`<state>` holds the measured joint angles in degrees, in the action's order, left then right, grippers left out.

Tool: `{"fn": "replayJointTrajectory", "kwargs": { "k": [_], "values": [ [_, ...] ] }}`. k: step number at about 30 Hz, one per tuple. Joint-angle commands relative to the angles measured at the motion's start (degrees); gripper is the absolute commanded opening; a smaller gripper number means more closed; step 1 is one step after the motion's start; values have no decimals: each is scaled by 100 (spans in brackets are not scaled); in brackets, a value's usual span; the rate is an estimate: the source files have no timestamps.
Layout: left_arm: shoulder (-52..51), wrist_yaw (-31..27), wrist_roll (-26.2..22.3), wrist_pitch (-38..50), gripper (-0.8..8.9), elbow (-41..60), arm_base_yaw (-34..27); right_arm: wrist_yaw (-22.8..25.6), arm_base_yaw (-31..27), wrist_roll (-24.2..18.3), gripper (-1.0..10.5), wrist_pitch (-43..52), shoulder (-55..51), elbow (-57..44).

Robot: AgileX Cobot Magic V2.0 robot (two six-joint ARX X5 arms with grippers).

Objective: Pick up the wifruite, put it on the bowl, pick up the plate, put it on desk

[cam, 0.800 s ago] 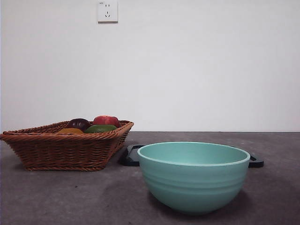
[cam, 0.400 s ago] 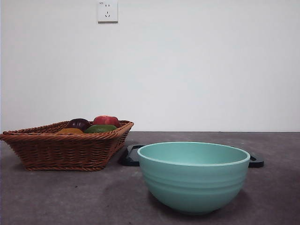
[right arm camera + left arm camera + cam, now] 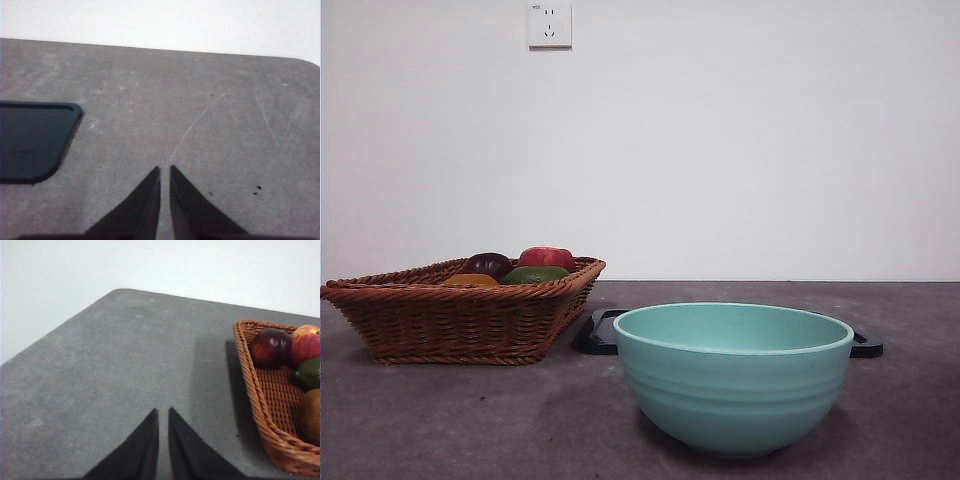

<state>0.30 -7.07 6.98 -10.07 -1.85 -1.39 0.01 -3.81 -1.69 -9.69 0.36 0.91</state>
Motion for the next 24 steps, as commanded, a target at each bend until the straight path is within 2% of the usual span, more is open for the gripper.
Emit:
{"fn": "replayJointTrajectory", "kwargs": {
  "k": [1,24],
  "values": [
    [-11,17,15,-50,28,116,-11,4,-9,-28,27,-17,-15,-33],
    [-11,17,15,-50,29,116,-11,4,-9,-28,27,87,-15,-33]
  ]
}}
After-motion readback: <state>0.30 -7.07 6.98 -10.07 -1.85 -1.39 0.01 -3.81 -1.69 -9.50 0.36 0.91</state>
